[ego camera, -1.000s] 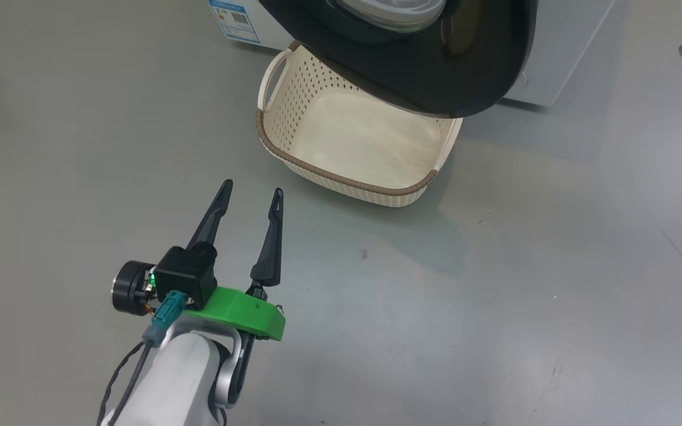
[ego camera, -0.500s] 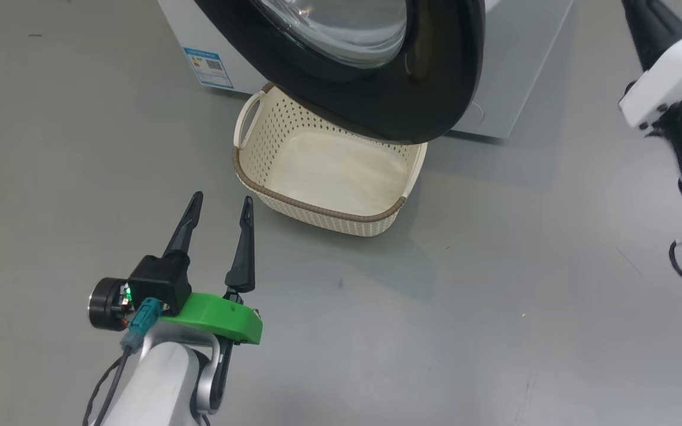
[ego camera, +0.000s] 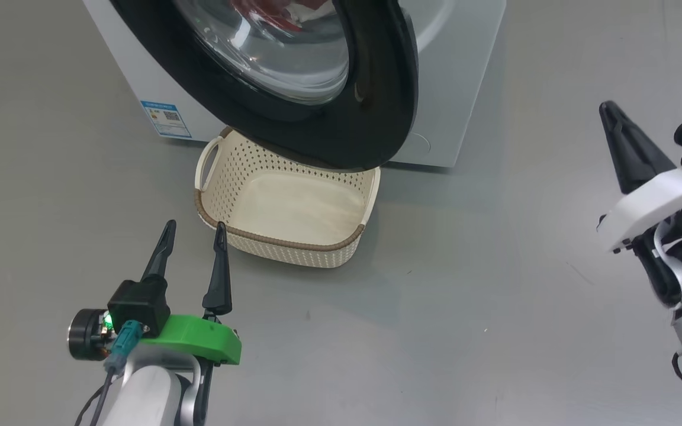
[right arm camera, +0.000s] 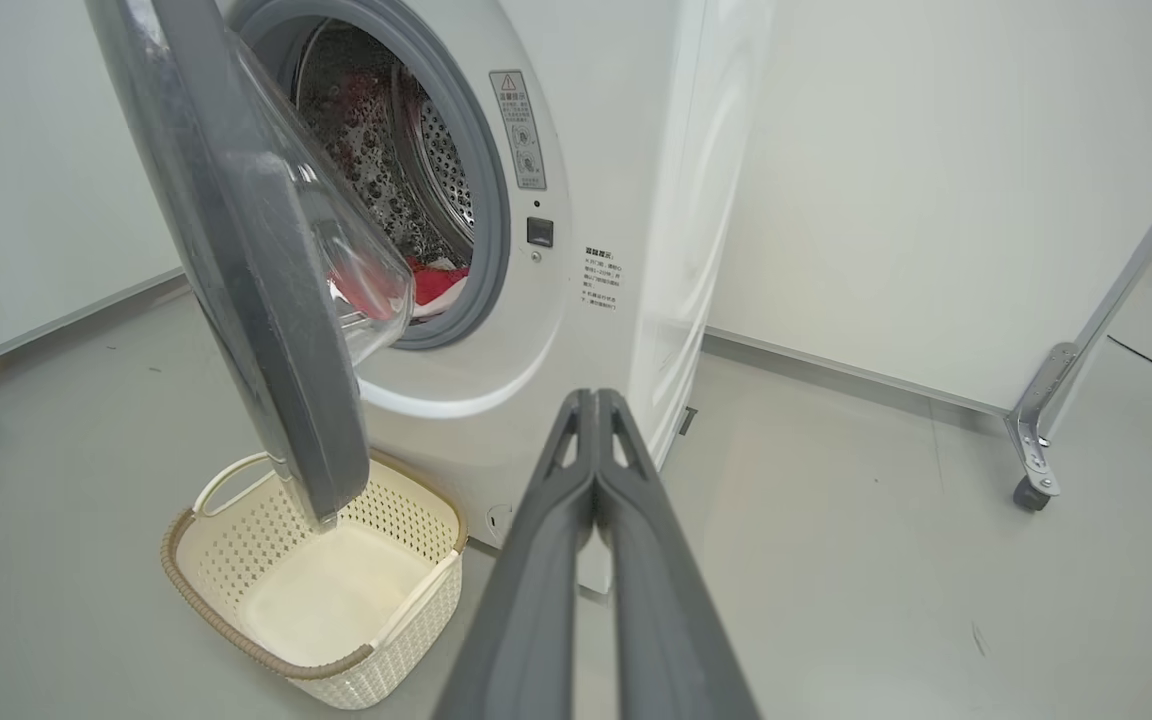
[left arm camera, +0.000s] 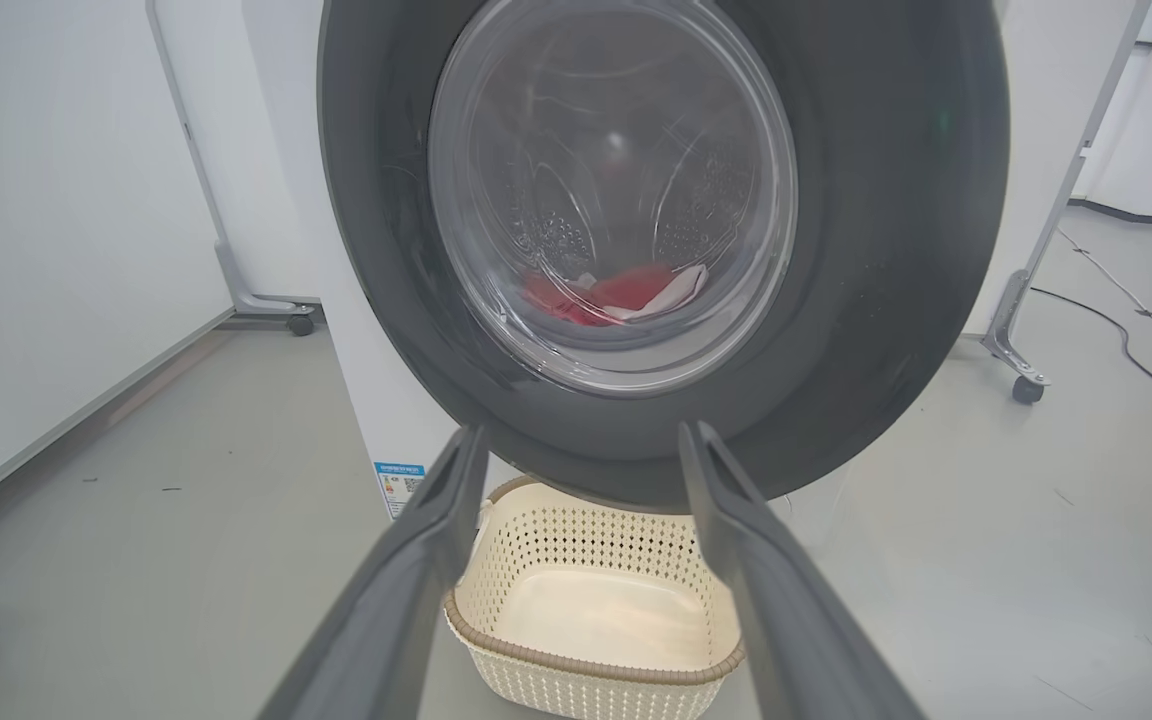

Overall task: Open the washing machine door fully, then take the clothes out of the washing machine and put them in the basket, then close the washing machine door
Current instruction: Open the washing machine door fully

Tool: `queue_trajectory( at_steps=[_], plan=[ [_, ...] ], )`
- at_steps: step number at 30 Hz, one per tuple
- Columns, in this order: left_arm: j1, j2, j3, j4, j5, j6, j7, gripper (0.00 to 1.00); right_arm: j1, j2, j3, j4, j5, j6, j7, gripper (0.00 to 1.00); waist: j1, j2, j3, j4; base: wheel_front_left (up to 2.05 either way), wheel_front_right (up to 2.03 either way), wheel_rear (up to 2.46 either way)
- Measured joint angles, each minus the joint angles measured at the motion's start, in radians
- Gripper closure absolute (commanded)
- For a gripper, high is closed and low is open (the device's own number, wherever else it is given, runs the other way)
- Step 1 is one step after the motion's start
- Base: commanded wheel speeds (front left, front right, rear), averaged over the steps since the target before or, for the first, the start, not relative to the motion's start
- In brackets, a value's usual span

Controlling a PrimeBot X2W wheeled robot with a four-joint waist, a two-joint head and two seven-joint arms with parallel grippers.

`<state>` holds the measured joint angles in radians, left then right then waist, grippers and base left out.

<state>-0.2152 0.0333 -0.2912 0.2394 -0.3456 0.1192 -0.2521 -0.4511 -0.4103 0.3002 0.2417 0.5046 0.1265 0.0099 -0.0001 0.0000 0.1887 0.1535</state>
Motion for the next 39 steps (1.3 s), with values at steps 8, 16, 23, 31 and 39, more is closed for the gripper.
queue_trajectory(
  at_steps=[8, 16, 23, 31, 39],
  plan=[
    [0.029, 0.002, 0.022, 0.000, 0.012, 0.000, 0.000, 0.00, 0.132, 0.052, -0.034, 0.009, -0.008, -0.100, -0.102, 0.84, 0.0000, 0.0000, -0.038, -0.041, 0.00, 0.00, 0.00],
    [0.038, 0.003, 0.024, 0.001, 0.020, -0.011, 0.000, 0.00, 0.217, 0.099, -0.073, 0.010, -0.005, -0.160, -0.195, 0.00, 0.0000, 0.0000, -0.057, -0.062, 0.00, 0.00, 0.00],
    [0.054, 0.003, 0.033, 0.002, 0.022, -0.017, 0.000, 0.00, 0.247, 0.117, -0.083, 0.002, -0.005, -0.182, -0.235, 0.00, 0.0000, 0.0000, -0.062, -0.070, 0.00, 0.00, 0.00],
    [0.058, 0.003, 0.035, 0.006, 0.031, -0.029, 0.000, 0.00, 0.271, 0.121, -0.091, -0.009, -0.007, -0.191, -0.237, 0.00, 0.0000, 0.0000, -0.066, -0.077, 0.00, 0.00, 0.00],
    [0.064, 0.003, 0.043, 0.008, 0.032, -0.037, 0.000, 0.00, 0.288, 0.127, -0.090, -0.016, -0.014, -0.191, -0.245, 0.00, 0.0000, 0.0000, -0.071, -0.078, 0.00, 0.00, 0.00]
  ],
)
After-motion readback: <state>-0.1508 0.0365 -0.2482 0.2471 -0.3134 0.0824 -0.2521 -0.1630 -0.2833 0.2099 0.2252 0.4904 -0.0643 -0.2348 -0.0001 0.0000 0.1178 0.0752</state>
